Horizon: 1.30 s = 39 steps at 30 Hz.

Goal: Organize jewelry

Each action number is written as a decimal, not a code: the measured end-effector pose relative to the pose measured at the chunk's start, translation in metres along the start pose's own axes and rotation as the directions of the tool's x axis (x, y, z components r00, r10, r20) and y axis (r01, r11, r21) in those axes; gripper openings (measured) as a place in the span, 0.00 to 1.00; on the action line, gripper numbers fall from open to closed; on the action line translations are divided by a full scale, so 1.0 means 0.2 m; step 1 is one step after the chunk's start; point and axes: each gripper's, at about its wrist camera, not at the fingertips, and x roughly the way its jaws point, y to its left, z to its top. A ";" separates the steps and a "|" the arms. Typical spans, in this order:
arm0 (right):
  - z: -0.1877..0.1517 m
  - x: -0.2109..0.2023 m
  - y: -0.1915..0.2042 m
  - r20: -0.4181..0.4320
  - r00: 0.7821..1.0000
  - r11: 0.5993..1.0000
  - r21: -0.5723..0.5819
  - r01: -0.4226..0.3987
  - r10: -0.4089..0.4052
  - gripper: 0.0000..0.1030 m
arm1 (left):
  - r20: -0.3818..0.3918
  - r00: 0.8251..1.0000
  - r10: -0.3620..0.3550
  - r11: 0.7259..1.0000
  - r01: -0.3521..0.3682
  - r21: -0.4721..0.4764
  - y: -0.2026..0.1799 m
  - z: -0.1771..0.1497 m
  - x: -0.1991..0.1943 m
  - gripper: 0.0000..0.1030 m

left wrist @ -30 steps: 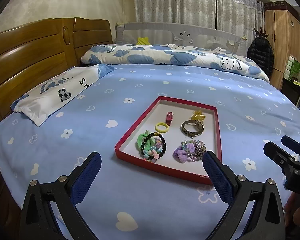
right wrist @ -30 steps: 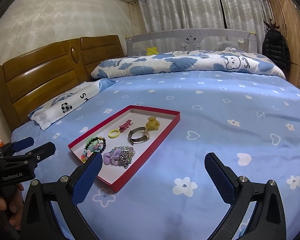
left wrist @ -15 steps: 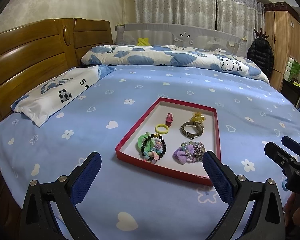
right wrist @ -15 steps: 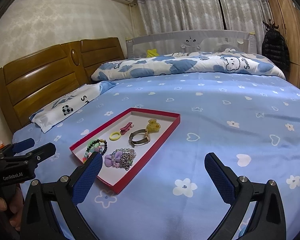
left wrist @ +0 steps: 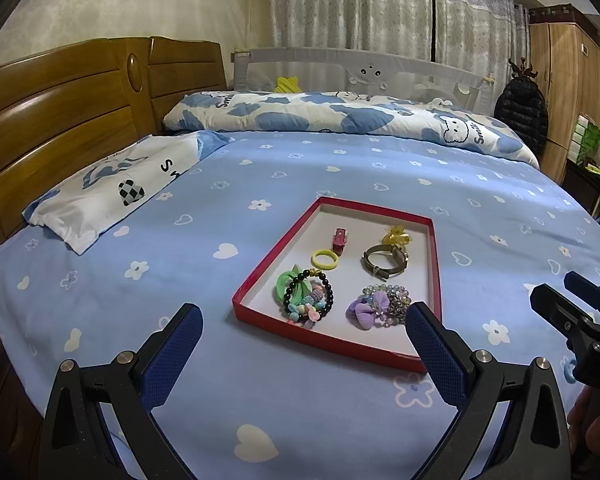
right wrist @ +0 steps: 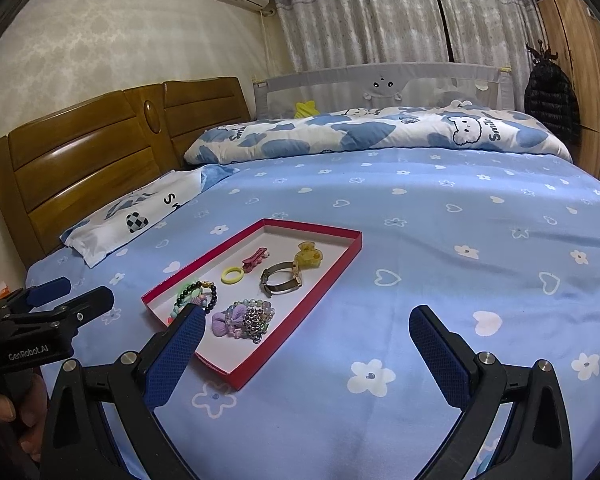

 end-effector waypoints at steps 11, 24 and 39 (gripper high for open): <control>0.01 0.00 0.02 0.002 1.000 1.000 -0.002 -0.002 0.002 1.00 | 0.003 1.000 0.001 1.000 -0.001 0.002 0.00 0.00 0.00 0.99; 0.02 -0.01 0.04 0.011 1.000 1.000 -0.011 -0.007 0.007 1.00 | 0.003 1.000 0.003 1.000 -0.003 0.000 0.01 0.00 0.00 0.99; 0.03 -0.02 0.04 0.020 1.000 1.000 -0.018 -0.019 0.019 1.00 | 0.017 1.000 0.004 1.000 -0.004 0.007 0.00 -0.02 0.00 0.99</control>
